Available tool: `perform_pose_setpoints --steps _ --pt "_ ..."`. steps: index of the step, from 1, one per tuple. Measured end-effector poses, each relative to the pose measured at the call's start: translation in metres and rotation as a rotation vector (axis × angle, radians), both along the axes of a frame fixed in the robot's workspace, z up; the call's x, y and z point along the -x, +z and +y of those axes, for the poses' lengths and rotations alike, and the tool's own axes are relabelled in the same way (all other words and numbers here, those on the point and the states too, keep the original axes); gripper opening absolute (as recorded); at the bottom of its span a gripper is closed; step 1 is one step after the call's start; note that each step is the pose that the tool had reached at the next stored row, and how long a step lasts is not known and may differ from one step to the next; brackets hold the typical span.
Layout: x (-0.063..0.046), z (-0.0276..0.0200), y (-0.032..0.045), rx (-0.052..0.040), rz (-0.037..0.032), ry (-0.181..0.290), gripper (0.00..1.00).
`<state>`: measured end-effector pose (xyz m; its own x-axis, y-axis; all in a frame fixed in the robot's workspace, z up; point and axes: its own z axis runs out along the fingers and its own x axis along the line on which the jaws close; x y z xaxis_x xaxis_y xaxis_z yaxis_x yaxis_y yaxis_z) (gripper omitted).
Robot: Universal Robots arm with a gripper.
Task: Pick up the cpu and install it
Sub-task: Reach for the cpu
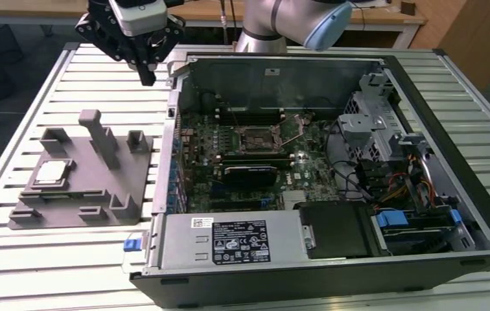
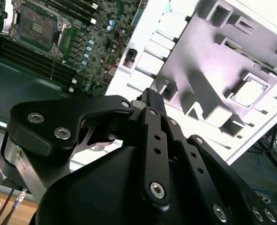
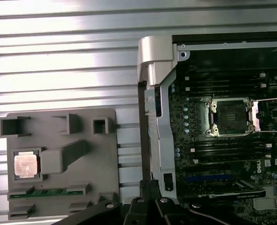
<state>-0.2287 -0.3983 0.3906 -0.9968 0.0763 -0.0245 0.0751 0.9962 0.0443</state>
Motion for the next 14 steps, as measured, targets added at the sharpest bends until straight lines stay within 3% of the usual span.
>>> perform_pose_setpoints --steps 14 --pt "0.019 0.0000 -0.0003 0.0000 0.0000 0.000 0.11"
